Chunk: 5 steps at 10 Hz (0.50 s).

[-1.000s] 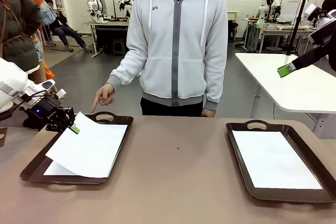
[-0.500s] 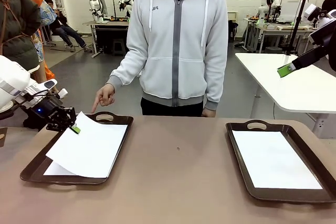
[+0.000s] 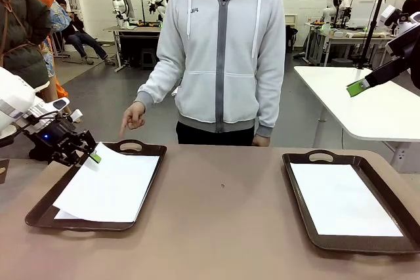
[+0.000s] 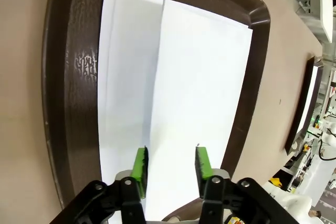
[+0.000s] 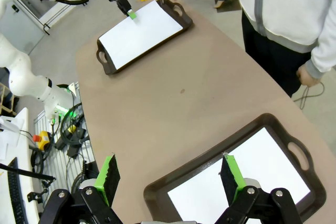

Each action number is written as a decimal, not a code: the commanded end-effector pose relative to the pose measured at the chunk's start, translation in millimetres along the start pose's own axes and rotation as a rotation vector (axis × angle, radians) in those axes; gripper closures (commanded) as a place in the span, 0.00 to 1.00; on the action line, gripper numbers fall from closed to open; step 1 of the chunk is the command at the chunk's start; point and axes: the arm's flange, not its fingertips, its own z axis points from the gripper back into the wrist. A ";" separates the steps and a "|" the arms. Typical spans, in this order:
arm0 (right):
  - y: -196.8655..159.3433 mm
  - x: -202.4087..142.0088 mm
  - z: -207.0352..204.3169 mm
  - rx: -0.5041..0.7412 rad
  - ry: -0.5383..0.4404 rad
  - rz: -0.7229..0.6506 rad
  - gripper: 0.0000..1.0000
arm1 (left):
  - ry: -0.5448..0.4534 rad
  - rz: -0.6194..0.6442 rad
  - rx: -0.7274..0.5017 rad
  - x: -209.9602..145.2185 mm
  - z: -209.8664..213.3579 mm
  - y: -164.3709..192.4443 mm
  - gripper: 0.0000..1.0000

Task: Sort the A4 documents.
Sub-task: Place the A4 Paper in the designated Handle tray.

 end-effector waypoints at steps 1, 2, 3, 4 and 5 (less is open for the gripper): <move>0.6 -0.4 -1.2 0.001 0.009 0.005 0.00 | -0.016 0.019 0.058 -5.9 11.9 -2.6 0.37; 0.6 -0.4 -1.2 0.001 0.009 0.005 0.00 | -0.018 0.016 0.071 -7.6 16.4 -4.0 0.02; 0.6 -0.4 -1.2 0.001 0.009 0.005 0.00 | -0.011 0.018 0.067 -8.4 20.2 -4.2 0.17; 0.6 -0.4 -1.2 0.001 0.009 0.005 0.00 | -0.011 0.019 0.050 -9.1 22.5 -3.8 0.00; 0.6 -0.4 -1.2 0.001 0.009 0.005 0.00 | -0.012 0.014 0.045 -10.2 23.8 -6.1 0.00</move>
